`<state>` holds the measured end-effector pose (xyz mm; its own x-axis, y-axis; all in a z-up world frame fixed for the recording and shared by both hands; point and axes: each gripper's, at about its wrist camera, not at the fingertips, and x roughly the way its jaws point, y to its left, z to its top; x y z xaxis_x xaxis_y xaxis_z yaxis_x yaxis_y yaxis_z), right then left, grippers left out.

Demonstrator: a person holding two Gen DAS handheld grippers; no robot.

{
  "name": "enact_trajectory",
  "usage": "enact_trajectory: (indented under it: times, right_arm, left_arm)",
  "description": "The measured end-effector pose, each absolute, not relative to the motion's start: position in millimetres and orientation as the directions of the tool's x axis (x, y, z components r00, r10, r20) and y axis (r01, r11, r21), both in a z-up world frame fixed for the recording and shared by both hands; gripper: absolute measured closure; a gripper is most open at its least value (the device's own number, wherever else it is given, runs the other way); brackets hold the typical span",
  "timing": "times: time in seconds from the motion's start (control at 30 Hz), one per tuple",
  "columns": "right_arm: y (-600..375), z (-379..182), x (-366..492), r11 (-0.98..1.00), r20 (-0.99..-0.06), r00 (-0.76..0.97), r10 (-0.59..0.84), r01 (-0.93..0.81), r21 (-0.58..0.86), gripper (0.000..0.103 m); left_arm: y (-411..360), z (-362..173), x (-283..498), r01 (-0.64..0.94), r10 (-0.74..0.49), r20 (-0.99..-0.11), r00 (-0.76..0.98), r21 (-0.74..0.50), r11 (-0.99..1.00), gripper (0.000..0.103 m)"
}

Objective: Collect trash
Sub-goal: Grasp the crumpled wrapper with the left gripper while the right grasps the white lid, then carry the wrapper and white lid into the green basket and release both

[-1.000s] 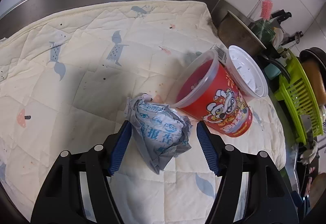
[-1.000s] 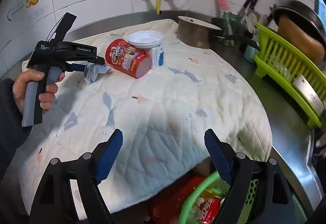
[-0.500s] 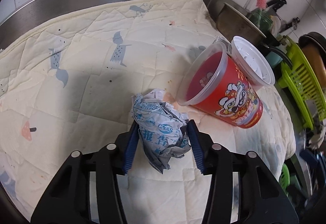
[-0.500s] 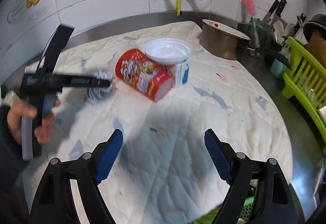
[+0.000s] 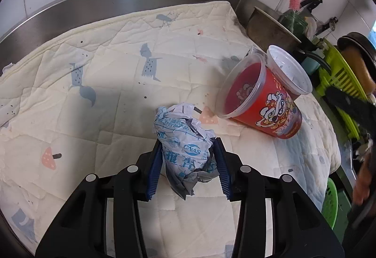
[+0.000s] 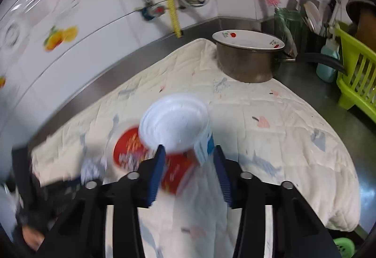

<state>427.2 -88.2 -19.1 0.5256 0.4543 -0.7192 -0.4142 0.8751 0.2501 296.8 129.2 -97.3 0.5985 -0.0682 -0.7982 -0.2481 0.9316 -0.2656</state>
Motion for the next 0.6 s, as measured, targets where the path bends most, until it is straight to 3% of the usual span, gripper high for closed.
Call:
enact_trajectory:
  times: [0.13,0.4,0.47,0.53,0.6]
  right_arm:
    - [-80,-27,453,0.891,-0.739,0.515,0.434,-0.368,0.267,0.075]
    - [-74,-41,475,0.907,-0.759,0.508,0.408,-0.317,0.276,0.079]
    - [-75,-44,477,0.912,-0.761,0.511,0.400,-0.306,0.274,0.084]
    - [-75,-45,478,0.907,-0.759,0.505,0.411,-0.309,0.285,0.095]
    - [-76,-44,477,0.910,-0.756,0.513,0.407,-0.302,0.285,0.097]
  left_arm:
    - [132,-95,294,-0.237,-0.078,-0.794,0.603,-0.271,0.933,0.061]
    - [134,-92,292,-0.225,-0.085,-0.790,0.607,-0.274,0.935,0.062]
    - [134,-92,292,-0.223,-0.088,-0.790,0.607,-0.275,0.935,0.062]
    - [133,-92,292,-0.220,-0.088,-0.789,0.608,-0.274,0.936,0.062]
    - [133,-92,292,-0.216,-0.092,-0.788,0.608,-0.276,0.937,0.062]
